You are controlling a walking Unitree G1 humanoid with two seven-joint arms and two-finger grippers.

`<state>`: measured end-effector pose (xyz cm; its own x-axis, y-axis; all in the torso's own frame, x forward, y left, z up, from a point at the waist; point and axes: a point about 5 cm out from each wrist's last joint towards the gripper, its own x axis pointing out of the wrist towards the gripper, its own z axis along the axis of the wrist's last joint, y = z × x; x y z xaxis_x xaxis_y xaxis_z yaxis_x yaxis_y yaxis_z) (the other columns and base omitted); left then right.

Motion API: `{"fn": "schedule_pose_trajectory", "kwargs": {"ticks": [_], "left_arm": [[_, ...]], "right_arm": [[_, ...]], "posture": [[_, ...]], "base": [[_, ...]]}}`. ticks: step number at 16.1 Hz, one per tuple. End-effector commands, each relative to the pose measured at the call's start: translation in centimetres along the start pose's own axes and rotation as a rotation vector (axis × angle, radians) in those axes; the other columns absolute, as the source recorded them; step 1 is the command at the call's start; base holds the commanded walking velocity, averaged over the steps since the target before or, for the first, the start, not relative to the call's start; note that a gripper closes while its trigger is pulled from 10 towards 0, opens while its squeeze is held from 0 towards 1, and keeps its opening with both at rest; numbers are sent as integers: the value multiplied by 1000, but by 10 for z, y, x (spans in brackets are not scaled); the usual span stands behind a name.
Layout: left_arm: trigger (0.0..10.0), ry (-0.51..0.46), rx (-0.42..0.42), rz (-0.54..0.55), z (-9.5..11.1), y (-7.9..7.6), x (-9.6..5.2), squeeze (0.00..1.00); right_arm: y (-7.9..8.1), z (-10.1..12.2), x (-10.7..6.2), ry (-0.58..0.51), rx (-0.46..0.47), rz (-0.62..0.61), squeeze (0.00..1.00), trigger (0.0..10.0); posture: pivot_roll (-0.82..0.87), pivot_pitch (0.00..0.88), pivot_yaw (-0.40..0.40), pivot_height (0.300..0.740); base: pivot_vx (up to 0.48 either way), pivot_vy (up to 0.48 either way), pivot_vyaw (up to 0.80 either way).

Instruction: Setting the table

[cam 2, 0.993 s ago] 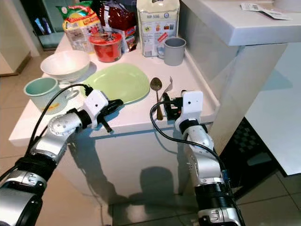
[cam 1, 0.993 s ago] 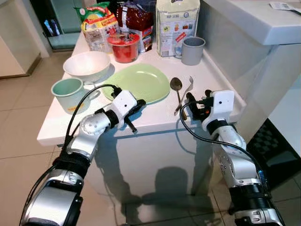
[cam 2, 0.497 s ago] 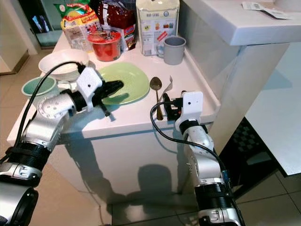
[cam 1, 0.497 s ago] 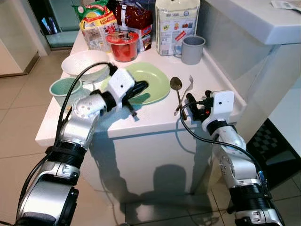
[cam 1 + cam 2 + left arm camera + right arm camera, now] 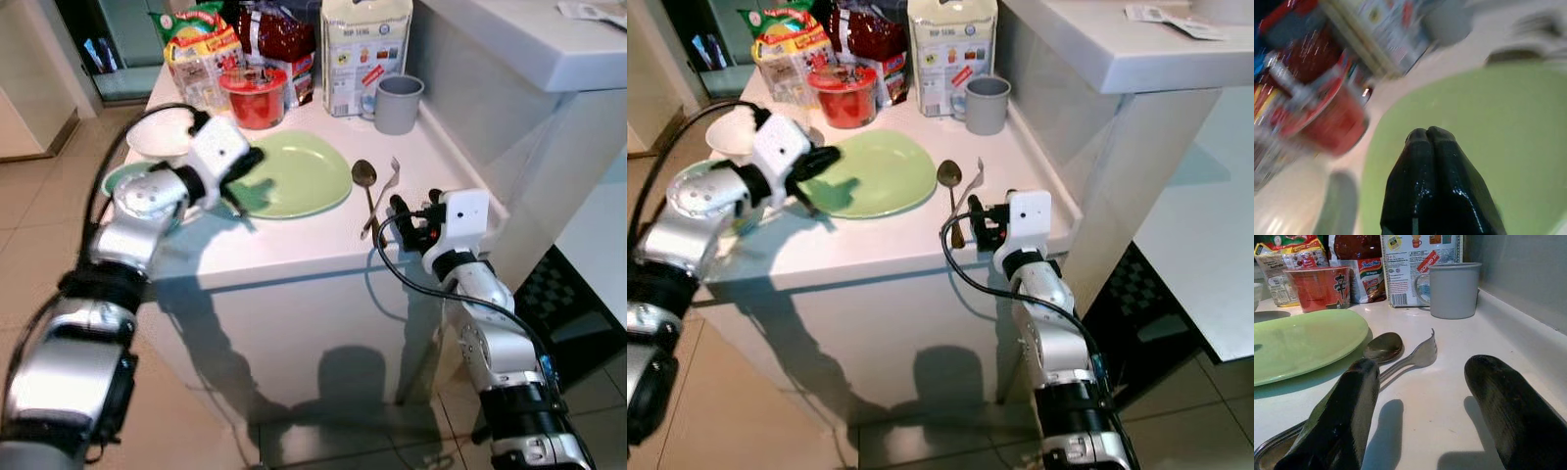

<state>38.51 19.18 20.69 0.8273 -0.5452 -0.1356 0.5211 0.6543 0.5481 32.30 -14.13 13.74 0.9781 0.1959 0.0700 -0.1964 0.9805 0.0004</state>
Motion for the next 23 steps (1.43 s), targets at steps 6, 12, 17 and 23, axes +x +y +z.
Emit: {"fn": "schedule_pose_trajectory", "kwargs": {"ticks": [6, 12, 17, 23], "left_arm": [[10000, 106, 56, 19, -14, -4, 9, 0], [10000, 182, 27, -28, -36, -30, 13, 0], [10000, 252, -25, -48, -58, -47, 7, 0], [10000, 287, -94, -48, -76, -65, 0, 0]], "right_arm": [[1, 1, -3, -5, -5, 9, 0, 10000], [0, 0, -5, 1, -6, 7, 0, 10000], [-12, 15, 2, -31, -5, -14, 0, 10000], [-15, 16, 2, -28, 5, -23, 0, 10000]], "posture": [[-14, 0, 55, 740], [-25, 0, 52, 740], [-24, 0, 51, 740], [-22, 0, 48, 740]], "base": [[0, 0, 0], [0, 0, 0], [0, 0, 0], [0, 0, 0]]}}
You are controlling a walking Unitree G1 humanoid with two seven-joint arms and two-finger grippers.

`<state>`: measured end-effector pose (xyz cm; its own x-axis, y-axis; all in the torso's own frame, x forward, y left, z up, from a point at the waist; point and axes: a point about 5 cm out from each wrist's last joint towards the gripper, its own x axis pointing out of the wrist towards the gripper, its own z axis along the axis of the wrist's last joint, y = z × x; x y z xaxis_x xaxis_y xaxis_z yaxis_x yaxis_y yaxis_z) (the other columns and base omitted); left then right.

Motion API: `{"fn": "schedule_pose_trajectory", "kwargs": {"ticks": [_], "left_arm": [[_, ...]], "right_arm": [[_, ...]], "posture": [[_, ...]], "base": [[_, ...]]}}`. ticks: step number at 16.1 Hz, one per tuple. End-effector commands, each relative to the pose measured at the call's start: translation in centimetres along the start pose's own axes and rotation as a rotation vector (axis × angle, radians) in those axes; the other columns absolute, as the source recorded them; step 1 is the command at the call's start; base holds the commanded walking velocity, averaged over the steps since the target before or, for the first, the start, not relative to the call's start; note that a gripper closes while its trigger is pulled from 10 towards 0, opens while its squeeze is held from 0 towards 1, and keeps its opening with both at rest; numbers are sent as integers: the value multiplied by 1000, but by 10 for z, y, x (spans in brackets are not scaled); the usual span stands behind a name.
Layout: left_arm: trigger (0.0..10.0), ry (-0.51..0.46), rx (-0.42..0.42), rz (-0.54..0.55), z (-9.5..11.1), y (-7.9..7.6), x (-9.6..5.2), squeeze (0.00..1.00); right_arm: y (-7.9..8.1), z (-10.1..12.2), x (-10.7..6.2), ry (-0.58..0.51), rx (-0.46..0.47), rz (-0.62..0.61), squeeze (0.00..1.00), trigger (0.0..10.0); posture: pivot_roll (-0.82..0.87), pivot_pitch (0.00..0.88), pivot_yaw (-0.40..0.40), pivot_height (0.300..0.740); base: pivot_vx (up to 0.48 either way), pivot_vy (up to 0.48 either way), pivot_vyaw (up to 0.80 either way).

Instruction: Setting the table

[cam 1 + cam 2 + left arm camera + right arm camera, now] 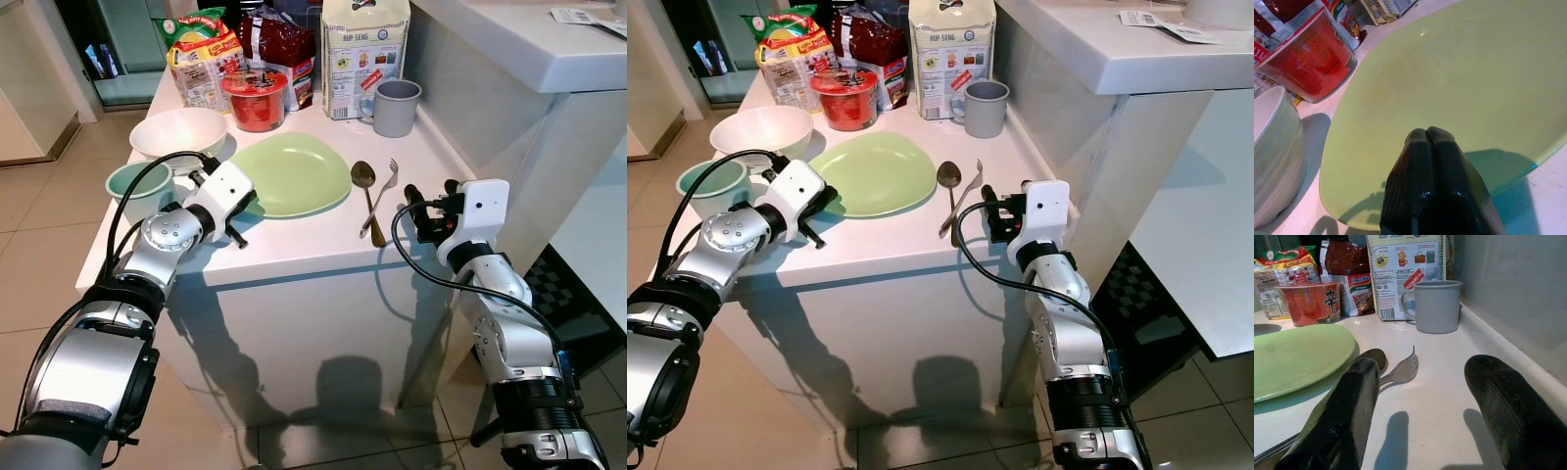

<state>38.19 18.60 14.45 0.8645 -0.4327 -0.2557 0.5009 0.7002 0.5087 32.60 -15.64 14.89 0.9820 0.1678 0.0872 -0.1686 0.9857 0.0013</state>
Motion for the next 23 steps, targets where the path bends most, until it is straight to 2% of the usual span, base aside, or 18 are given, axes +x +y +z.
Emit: {"fn": "schedule_pose_trajectory", "kwargs": {"ticks": [1, 4, 5, 8, 11, 17, 19, 21, 23], "left_arm": [[10000, 122, -34, -84, -31, -26, -4, 0], [10000, 106, -47, -110, -33, -37, -3, 0], [10000, 102, -47, -130, -35, -43, -3, 0], [10000, 99, -40, -148, -36, -49, -2, 0], [10000, 115, 8, -224, -42, -63, -4, 0], [10000, 157, 28, -268, -55, -78, -9, 0], [10000, 143, -40, -214, -53, -71, -8, 0], [10000, 98, -177, -105, -45, -57, -5, 0], [10000, 81, -238, -72, -44, -54, -4, 0]], "right_arm": [[0, 4, 2, -8, 14, 4, 0, 10000], [-5, 9, 7, -7, 52, -3, 0, 10000], [-10, 18, 15, -24, 49, -7, 0, 10000], [-15, 26, 22, -42, 38, -10, 0, 10000], [-11, 26, 24, -40, 44, 1, 0, 10000], [-7, 19, 22, -26, 51, 17, 0, 10000], [-7, 18, 22, -23, 51, 17, 0, 10000], [-4, 15, 20, -17, 58, 17, 0, 10000], [-3, 14, 20, -15, 61, 20, 0, 10000]], "posture": [[-22, 0, 48, 740], [-23, 0, 47, 740], [-20, 0, 45, 740], [-15, 0, 41, 740], [-6, 0, 46, 740], [-6, 0, 47, 740], [-6, 0, 47, 740], [-6, 0, 47, 740], [-6, 0, 46, 740]], "base": [[0, 0, 0], [0, 0, 0], [0, 0, 0], [0, 0, 0], [0, 0, 0], [0, 0, 0], [0, 0, 0], [0, 0, 0], [0, 0, 0]]}}
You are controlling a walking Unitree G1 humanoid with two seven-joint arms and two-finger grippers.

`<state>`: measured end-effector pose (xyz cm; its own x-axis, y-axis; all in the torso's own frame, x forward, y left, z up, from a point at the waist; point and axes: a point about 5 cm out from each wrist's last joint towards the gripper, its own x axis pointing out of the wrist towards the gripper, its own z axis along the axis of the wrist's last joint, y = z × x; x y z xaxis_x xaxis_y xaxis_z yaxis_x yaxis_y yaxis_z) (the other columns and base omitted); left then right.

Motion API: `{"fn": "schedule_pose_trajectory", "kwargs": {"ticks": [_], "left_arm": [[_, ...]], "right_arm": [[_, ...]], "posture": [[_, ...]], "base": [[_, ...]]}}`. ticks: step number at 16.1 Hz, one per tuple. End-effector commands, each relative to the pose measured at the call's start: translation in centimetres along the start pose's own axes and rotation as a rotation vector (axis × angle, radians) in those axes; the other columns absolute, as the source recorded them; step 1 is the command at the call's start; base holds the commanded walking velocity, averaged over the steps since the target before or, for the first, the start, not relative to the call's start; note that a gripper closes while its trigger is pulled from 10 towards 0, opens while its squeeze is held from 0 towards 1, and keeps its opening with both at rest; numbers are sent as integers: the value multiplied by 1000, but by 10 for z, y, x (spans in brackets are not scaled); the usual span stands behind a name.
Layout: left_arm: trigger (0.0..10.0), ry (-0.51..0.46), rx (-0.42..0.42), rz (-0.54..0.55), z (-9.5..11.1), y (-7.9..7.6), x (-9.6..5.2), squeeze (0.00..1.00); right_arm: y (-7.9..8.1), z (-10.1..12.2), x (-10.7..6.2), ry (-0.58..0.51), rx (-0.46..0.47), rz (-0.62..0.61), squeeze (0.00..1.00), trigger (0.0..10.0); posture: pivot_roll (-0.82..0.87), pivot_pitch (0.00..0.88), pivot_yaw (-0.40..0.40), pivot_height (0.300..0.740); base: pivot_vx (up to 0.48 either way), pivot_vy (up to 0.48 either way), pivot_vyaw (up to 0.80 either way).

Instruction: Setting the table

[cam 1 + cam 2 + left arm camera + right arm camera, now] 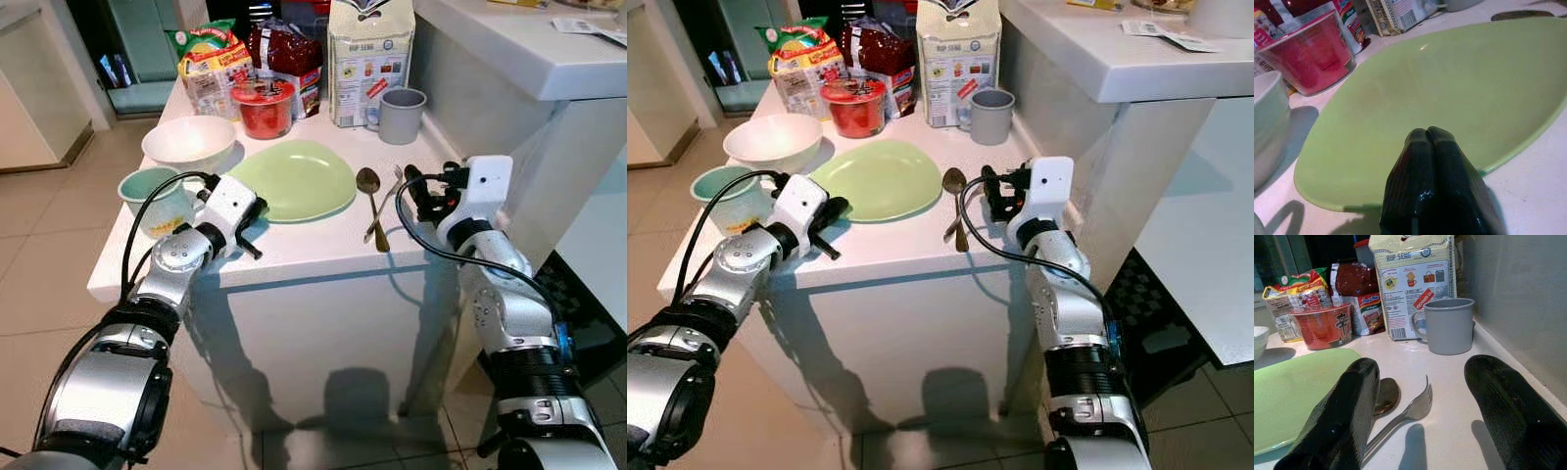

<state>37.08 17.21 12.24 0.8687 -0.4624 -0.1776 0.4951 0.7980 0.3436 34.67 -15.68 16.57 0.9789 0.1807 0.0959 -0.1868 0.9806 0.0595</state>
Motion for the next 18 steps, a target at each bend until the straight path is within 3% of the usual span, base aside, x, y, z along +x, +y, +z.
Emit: {"fn": "schedule_pose_trajectory", "kwargs": {"ticks": [1, 6, 7, 10, 14, 18], "left_arm": [[10000, 163, -82, -50, -39, -22, -9, 0], [10000, 129, -193, 20, -35, -16, -7, 0], [10000, 79, -284, 80, -28, -11, -4, 0], [10000, 73, -391, 146, -28, -1, -6, 0], [10000, 22, -429, 144, -15, 5, -1, 0], [10000, 85, -517, 134, -26, 6, -6, 0]], "right_arm": [[2, -1, -1, -3, 3, 11, 0, 10000], [5, -3, -2, 2, 5, 18, 0, 10000], [6, -4, -2, 5, 9, 18, 0, 10000], [10, -6, -2, 8, 14, 23, 0, 10000], [12, -7, -1, 7, 16, 27, 0, 10000], [13, -7, 0, 6, 22, 30, 0, 10000]], "posture": [[-7, 0, 42, 740], [-2, 0, 47, 740], [2, 0, 47, 740], [11, 0, 54, 740], [19, 0, 60, 740], [25, 0, 62, 740]], "base": [[0, 0, 0], [0, 0, 0], [0, 0, 0], [0, 0, 0], [0, 0, 0], [0, 0, 0]]}}
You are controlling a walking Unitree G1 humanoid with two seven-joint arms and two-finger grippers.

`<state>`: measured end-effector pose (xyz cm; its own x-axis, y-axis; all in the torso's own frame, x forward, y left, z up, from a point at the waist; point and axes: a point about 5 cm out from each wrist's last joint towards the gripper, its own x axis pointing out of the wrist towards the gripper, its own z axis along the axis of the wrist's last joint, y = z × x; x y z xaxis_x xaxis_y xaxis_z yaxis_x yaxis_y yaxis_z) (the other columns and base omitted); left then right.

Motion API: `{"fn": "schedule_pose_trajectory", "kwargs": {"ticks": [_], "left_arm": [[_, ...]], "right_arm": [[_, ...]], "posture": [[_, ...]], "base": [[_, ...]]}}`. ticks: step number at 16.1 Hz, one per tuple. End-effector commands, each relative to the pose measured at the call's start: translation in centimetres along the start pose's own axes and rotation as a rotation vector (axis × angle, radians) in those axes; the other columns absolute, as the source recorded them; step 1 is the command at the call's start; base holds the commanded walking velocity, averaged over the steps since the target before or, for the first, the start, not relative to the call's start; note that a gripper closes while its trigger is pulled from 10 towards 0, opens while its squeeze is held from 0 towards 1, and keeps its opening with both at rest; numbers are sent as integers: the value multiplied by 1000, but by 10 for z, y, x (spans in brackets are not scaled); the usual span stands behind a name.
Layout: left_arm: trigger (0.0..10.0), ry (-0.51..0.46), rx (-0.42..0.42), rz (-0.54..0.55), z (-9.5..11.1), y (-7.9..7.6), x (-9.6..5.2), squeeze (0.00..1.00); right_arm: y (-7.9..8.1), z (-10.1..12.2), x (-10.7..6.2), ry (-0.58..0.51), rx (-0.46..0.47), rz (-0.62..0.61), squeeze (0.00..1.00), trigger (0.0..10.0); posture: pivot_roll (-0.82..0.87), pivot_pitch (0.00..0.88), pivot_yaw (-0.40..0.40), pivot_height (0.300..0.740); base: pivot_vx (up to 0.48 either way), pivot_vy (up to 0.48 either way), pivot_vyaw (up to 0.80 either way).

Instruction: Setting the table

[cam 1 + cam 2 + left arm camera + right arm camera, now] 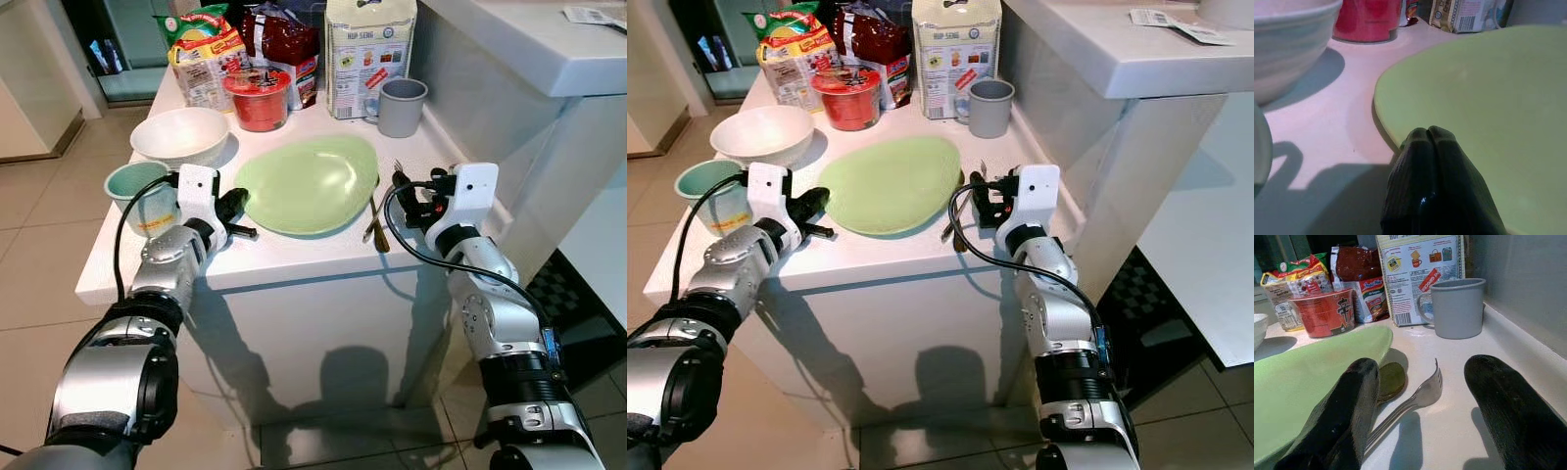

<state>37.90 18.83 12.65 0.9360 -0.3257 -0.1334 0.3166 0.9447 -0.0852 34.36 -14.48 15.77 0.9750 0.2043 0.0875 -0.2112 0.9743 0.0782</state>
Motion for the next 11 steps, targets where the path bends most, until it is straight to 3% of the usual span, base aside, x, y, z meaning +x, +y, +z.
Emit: {"fn": "schedule_pose_trajectory", "kwargs": {"ticks": [1, 4, 7, 11], "left_arm": [[10000, 111, -77, 12, -22, 1, -5, 0], [10000, 96, -101, 21, -15, 3, -2, 0], [10000, 90, -121, 24, -5, 1, 2, 0], [10000, 112, -143, 45, -2, 1, 5, 0]], "right_arm": [[3, 1, 7, 19, 42, 33, 0, 10000], [13, -12, 22, 145, 173, 107, 0, 10000], [36, -13, 37, 179, 294, 174, 0, 10000], [57, -10, 42, 185, 308, 234, 0, 10000]], "posture": [[31, 0, 63, 740], [39, 0, 64, 740], [54, 0, 59, 740], [61, 0, 54, 740]], "base": [[0, 0, 0], [0, 0, 0], [0, 0, 0], [0, 0, 0]]}}
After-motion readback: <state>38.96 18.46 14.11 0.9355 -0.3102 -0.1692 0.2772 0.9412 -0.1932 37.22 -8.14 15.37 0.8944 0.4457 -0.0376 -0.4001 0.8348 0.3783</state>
